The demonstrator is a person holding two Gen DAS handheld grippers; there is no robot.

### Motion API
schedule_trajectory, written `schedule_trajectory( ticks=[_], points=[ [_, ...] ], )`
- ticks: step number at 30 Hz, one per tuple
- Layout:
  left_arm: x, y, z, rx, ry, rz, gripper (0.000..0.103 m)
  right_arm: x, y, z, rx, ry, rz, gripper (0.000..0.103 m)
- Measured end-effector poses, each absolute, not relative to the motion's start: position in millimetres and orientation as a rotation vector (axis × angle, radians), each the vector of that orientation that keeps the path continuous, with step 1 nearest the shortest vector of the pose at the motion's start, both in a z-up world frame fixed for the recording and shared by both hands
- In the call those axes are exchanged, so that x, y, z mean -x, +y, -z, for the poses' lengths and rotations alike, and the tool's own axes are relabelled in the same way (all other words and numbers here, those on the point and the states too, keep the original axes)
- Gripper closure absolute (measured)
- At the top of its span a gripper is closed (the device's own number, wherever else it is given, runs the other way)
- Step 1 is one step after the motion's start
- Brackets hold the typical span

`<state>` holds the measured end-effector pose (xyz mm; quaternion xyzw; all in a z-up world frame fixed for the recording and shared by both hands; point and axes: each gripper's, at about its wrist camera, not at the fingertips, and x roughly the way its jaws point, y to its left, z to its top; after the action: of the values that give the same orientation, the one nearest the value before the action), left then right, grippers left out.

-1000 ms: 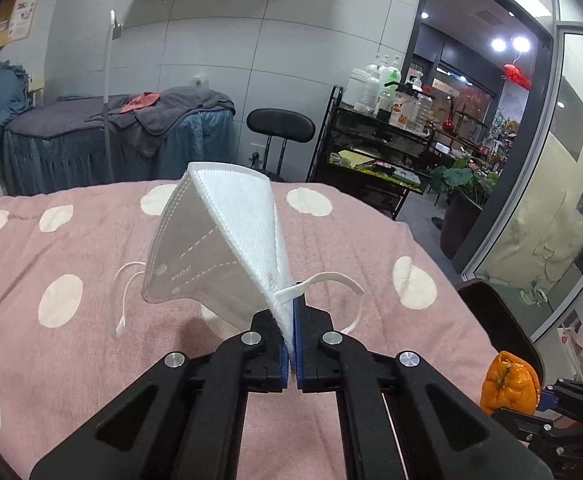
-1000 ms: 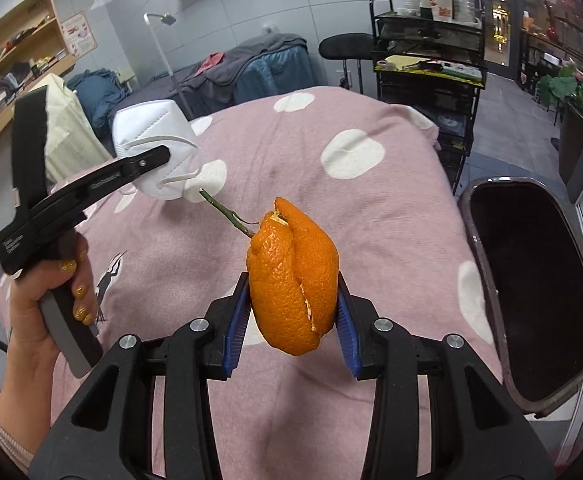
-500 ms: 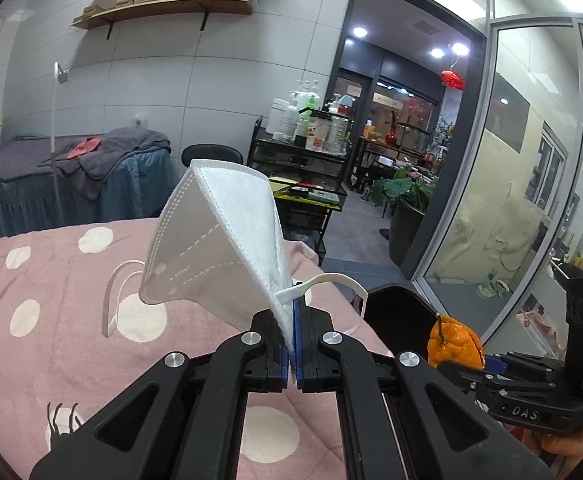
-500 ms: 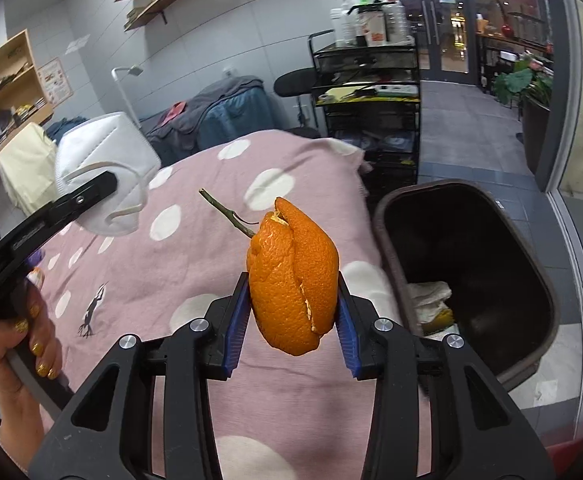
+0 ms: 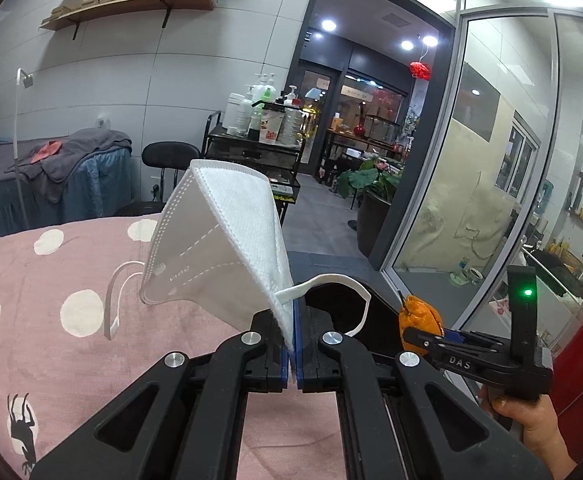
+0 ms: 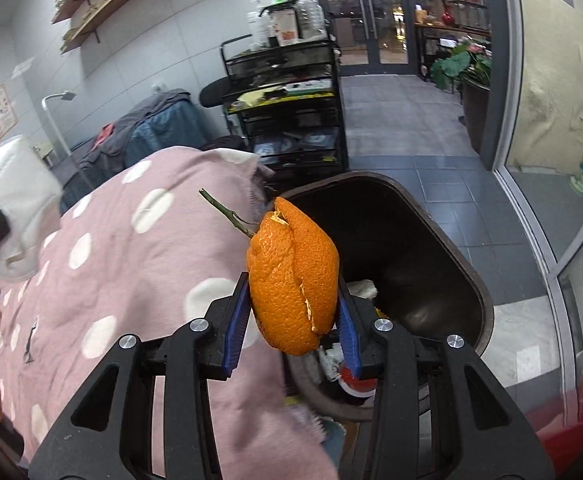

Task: Collect trash
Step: 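Carry the orange peel into the bin and open the right gripper, then carry the white mask into the bin and open the left gripper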

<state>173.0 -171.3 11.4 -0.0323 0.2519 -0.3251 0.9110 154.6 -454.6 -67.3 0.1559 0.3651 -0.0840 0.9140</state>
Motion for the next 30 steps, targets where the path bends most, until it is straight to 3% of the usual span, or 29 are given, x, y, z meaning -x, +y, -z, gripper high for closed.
schedule_trajectory(
  ticks=[15, 21, 24, 30],
  points=[
    [-170.1, -198.7, -6.2, 0.022, 0.543, 0.705, 0.101, -195.3, -504.6, 142.5, -0.42, 0.887, 0.274, 0.061],
    [-168.5, -207.2, -5.9, -0.005, 0.545, 0.722, 0.101, -188.5, -504.7, 149.1, -0.401, 0.881, 0.291, 0.051],
    [-167.9, -212.1, -8.2, -0.013, 0.545, 0.74, 0.101, -180.7, -502.4, 143.6, -0.39, 0.857, 0.299, 0.04],
    [-166.2, -234.7, -15.7, -0.044, 0.532, 0.8, 0.101, -150.0, -489.2, 124.2, -0.341, 0.793, 0.316, 0.039]
  ],
)
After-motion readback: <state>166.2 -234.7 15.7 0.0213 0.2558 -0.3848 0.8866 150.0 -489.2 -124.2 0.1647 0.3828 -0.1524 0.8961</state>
